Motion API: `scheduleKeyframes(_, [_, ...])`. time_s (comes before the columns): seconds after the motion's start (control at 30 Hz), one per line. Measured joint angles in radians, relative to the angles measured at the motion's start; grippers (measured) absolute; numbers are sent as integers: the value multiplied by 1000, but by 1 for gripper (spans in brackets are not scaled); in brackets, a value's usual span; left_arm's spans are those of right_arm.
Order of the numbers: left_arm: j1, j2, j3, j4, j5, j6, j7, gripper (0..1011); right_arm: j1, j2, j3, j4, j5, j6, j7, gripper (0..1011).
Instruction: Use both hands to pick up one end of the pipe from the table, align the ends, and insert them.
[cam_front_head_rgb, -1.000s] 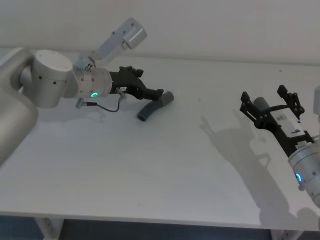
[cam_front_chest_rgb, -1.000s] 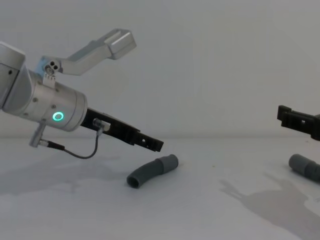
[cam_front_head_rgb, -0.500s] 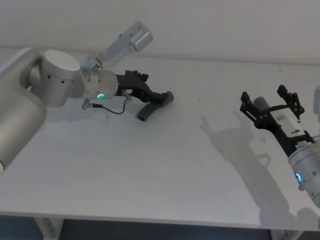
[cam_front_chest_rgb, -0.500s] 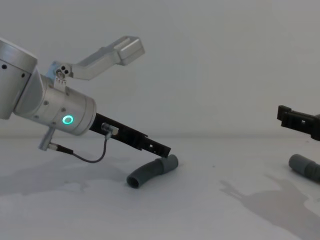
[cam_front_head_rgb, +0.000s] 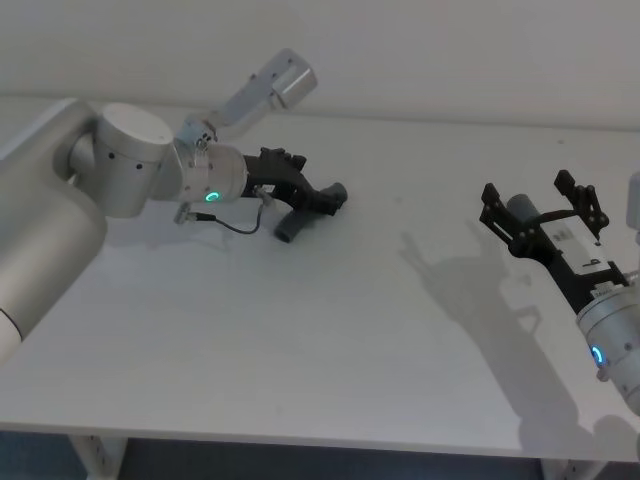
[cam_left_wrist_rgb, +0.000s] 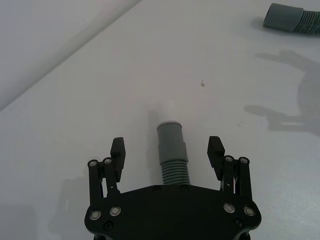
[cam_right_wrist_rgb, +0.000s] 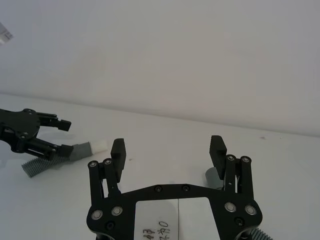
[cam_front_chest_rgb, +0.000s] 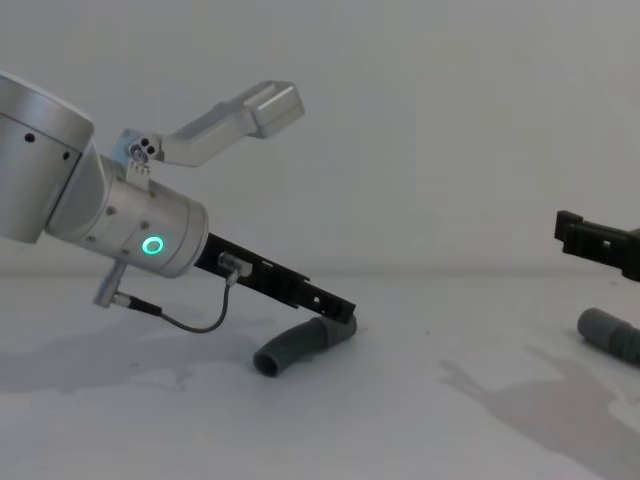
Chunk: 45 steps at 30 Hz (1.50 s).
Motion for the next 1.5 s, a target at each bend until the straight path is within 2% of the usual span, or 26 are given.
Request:
scheduleKeyframes(0.57, [4, -20, 0, 11, 9, 25, -6, 1001, 0, 0, 0, 0, 0, 0, 0, 1001])
scheduleKeyframes(1.5, [0, -43, 7, 46, 19, 24, -22, 1000, 0, 0, 0, 0, 0, 0, 0, 1001])
